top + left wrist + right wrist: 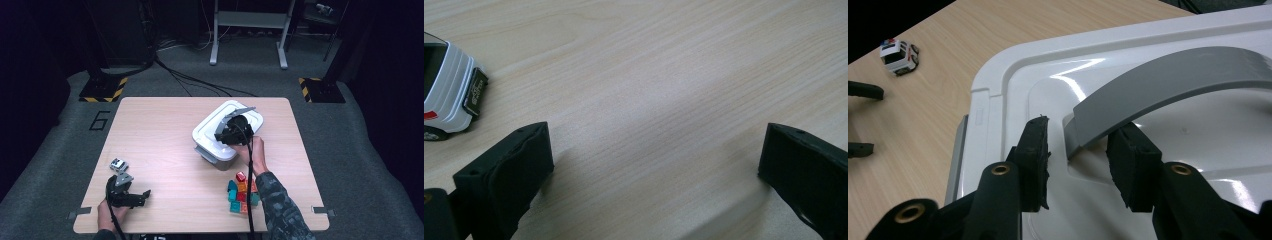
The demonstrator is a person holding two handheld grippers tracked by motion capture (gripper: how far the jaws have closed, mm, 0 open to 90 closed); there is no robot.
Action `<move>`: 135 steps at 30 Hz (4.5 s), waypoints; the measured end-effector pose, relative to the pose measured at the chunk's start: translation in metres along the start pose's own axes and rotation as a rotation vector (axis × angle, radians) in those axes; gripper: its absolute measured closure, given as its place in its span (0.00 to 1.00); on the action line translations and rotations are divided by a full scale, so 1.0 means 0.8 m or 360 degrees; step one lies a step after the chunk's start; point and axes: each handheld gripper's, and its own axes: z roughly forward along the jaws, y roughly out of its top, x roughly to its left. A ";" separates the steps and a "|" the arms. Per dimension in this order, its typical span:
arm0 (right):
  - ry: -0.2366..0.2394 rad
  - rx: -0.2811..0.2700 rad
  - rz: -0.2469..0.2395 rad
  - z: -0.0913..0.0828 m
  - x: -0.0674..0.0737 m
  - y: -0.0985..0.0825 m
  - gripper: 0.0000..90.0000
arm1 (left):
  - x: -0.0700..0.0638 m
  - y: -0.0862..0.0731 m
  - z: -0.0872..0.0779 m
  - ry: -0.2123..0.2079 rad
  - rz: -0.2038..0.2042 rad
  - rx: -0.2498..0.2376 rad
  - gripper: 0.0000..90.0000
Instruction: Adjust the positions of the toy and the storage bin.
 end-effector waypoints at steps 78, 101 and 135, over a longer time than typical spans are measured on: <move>-0.0443 -0.0183 0.0273 -0.112 -0.062 -0.168 0.11 | 0.001 0.000 0.000 0.0011 0.0009 0.0000 0.01; -0.0730 0.0027 0.0372 -0.081 -0.117 -0.285 0.00 | 0.000 0.001 0.001 0.0010 0.0000 -0.0001 0.01; -0.0692 0.0022 0.0418 -0.079 -0.119 -0.285 0.00 | -0.090 0.214 -0.036 -0.0175 0.0077 -0.0214 0.01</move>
